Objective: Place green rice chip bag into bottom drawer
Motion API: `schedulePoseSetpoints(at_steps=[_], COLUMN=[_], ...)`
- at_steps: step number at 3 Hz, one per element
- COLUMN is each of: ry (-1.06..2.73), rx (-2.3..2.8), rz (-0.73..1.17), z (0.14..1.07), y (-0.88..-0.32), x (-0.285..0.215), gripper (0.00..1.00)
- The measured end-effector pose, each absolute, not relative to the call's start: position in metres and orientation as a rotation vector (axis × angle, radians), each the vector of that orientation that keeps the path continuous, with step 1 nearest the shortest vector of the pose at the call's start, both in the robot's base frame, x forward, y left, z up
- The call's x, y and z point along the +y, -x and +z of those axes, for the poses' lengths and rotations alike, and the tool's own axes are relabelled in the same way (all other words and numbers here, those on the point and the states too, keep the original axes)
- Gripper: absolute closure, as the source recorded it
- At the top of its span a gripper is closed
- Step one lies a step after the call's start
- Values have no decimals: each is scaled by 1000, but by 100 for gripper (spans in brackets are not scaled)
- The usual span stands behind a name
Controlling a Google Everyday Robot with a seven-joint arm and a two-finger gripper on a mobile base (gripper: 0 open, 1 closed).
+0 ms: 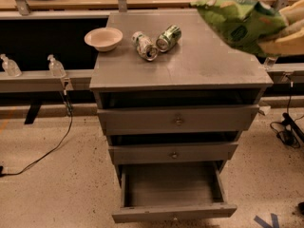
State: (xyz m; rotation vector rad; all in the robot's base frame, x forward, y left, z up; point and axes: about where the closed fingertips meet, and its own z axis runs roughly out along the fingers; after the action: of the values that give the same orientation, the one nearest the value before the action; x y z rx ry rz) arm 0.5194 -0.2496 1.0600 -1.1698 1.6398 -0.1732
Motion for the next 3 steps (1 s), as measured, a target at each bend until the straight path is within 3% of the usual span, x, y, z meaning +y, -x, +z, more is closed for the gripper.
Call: schedulePoseSetpoints(at_steps=[3], ry=[1150], rx=[1837], rz=[15], z=[971], y=[-507], x=[-235], gripper=[100])
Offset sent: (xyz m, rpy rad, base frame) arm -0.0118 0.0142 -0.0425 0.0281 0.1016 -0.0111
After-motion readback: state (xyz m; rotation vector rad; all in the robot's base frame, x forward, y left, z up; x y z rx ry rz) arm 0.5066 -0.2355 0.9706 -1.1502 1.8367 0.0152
